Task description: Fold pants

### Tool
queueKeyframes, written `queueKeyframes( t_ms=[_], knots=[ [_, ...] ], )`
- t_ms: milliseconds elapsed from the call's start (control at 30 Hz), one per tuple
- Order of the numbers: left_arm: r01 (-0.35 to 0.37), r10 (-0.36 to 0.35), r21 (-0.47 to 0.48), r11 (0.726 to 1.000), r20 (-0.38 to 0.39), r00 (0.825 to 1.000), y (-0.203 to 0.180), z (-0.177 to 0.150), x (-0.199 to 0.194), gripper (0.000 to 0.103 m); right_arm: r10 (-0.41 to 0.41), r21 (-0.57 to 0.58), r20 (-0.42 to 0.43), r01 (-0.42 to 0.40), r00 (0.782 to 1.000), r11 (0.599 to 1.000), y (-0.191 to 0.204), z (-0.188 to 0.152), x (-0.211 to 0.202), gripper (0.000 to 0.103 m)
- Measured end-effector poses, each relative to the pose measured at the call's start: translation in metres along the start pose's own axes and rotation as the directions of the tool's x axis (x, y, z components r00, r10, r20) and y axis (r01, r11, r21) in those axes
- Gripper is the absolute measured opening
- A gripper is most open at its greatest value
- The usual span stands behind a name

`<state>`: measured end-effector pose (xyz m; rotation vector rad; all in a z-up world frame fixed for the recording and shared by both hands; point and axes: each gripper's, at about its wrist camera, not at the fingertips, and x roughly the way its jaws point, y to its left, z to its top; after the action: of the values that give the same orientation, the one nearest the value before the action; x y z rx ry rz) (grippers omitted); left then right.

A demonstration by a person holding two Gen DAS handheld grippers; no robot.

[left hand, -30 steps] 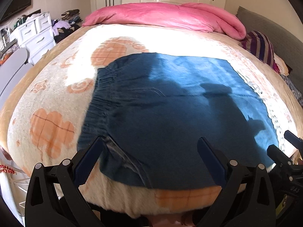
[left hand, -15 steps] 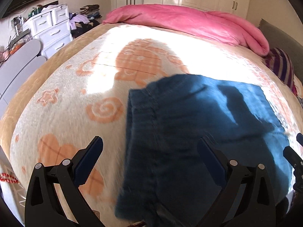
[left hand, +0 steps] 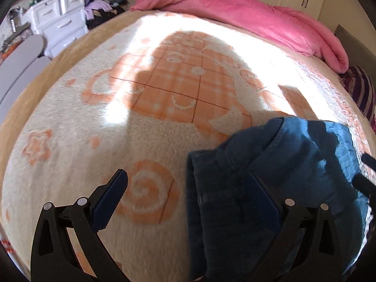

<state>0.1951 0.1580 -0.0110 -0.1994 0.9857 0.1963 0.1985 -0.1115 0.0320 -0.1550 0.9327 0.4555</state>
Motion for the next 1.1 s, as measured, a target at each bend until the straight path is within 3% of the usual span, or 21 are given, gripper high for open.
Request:
queueKeyframes(
  t_ms=[267, 300, 400, 567, 800, 833, 867, 933, 967, 1033, 1100],
  knots=[
    [0.09, -0.09, 0.029, 0.996, -0.012, 0.996, 0.002, 0.005, 0.018, 0.095, -0.024, -0.194, -0.08, 0.008, 0.996, 0.981, 0.013, 0.04, 0.055, 0.095],
    [0.098, -0.098, 0.043, 0.994, -0.006, 0.995, 0.0, 0.005, 0.017, 0.076, -0.026, -0.214, -0.089, 0.006, 0.996, 0.977, 0.015, 0.042, 0.06, 0.095],
    [0.168, -0.168, 0.081, 0.983, 0.003, 0.986, -0.008, 0.003, 0.013, 0.042, -0.051, -0.291, -0.101, 0.019, 0.994, 0.957, 0.025, 0.047, 0.072, 0.095],
    [0.163, -0.171, 0.117, 0.98, 0.063, 0.983, -0.011, 0.001, -0.004, 0.035, -0.033, -0.366, -0.124, -0.014, 0.992, 0.931, 0.037, 0.052, 0.082, 0.095],
    [0.178, -0.201, 0.16, 0.971, 0.146, 0.969, -0.017, -0.012, -0.042, 0.034, -0.021, -0.474, -0.076, -0.018, 0.997, 0.88, 0.054, 0.051, 0.084, 0.095],
    [0.18, -0.205, 0.162, 0.97, 0.153, 0.967, -0.017, -0.014, -0.046, 0.034, 0.0, -0.477, -0.081, -0.038, 0.997, 0.878, 0.054, 0.049, 0.083, 0.089],
    [0.176, -0.202, 0.166, 0.97, 0.159, 0.966, -0.018, -0.016, -0.048, 0.034, 0.044, -0.469, -0.097, -0.085, 0.994, 0.879, 0.053, 0.047, 0.081, 0.063],
    [0.16, -0.189, 0.176, 0.971, 0.162, 0.968, -0.018, -0.019, -0.05, 0.034, 0.138, -0.413, -0.125, -0.178, 0.982, 0.893, 0.049, 0.045, 0.076, 0.035],
    [0.145, -0.176, 0.183, 0.972, 0.167, 0.97, -0.019, -0.021, -0.05, 0.034, 0.147, -0.393, -0.118, -0.182, 0.982, 0.901, 0.047, 0.043, 0.073, 0.021],
    [0.125, -0.157, 0.184, 0.975, 0.168, 0.973, -0.017, -0.023, -0.048, 0.034, 0.173, -0.361, -0.098, -0.197, 0.98, 0.912, 0.043, 0.038, 0.063, 0.01],
    [0.12, -0.151, 0.177, 0.977, 0.168, 0.974, -0.014, -0.023, -0.048, 0.034, 0.215, -0.326, -0.047, -0.219, 0.975, 0.92, 0.036, 0.031, 0.042, 0.008]
  ],
)
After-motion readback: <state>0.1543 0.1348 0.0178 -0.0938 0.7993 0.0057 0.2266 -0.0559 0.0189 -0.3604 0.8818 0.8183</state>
